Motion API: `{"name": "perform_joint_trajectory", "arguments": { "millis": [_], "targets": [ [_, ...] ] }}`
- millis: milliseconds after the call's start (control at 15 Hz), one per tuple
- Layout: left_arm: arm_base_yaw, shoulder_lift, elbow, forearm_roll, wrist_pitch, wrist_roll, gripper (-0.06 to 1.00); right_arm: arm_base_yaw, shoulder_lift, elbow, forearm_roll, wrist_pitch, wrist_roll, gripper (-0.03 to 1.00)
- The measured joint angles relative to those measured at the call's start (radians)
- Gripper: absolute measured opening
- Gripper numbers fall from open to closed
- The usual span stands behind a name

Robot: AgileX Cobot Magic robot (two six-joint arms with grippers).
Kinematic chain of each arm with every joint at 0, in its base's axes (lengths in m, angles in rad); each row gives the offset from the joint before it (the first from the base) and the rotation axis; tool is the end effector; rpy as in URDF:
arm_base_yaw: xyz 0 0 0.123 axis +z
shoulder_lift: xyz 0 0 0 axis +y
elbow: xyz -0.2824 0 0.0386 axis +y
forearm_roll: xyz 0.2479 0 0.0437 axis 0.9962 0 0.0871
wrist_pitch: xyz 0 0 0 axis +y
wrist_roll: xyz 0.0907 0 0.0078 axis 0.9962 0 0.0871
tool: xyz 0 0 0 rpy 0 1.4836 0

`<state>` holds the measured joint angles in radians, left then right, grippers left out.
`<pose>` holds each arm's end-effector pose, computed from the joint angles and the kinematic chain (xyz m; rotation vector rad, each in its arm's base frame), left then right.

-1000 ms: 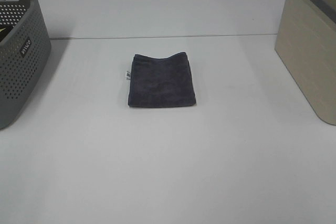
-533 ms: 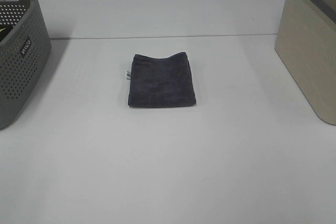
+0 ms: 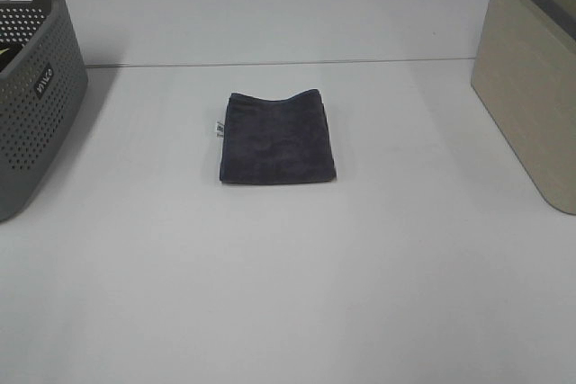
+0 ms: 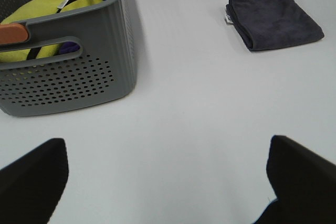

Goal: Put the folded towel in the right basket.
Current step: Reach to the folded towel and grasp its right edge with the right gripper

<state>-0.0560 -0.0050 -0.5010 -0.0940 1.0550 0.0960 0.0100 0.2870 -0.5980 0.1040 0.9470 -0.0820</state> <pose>-0.0061 -0.0071 0.2782 0.1585 2.0239 -0.0871 0.0401 0.0081 0.3102 -0.0831 2.1143 0.0827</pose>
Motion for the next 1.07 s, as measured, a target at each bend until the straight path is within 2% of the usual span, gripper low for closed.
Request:
{"name": "perform_joint_trajectory", "arguments": {
  "millis": [200,267,333,467,533,600,733,867,1067],
  "targets": [
    [0.0,0.0,0.0,0.0,0.0,0.0,0.98,0.0,0.298,-0.127,0.056,-0.08,-0.009,0.65],
    [0.0,0.0,0.0,0.0,0.0,0.0,0.98,0.0,0.355,-0.155,0.065,-0.09,-0.018,0.65],
    [0.0,0.0,0.0,0.0,0.0,0.0,0.98,0.0,0.569,-0.276,0.116,-0.095,-0.04,0.65],
    [0.0,0.0,0.0,0.0,0.0,0.0,0.98,0.0,0.766,-0.393,0.176,-0.094,-0.052,0.65],
    [0.0,0.0,0.0,0.0,0.0,0.0,0.98,0.0,0.766,-0.393,0.176,-0.094,-0.052,0.65],
    [0.0,0.0,0.0,0.0,0.0,0.0,0.98,0.0,0.935,-0.505,0.239,-0.091,-0.11,0.65],
    [0.0,0.0,0.0,0.0,0.0,0.0,0.98,0.0,1.101,-0.594,0.302,-0.093,-0.172,0.65],
    [0.0,0.0,0.0,0.0,0.0,0.0,0.98,0.037,1.259,-0.683,0.333,-0.096,-0.208,0.65],
    [0.0,0.0,0.0,0.0,0.0,0.0,0.98,0.144,1.474,-0.807,0.338,-0.089,-0.217,0.65]
  ]
}}
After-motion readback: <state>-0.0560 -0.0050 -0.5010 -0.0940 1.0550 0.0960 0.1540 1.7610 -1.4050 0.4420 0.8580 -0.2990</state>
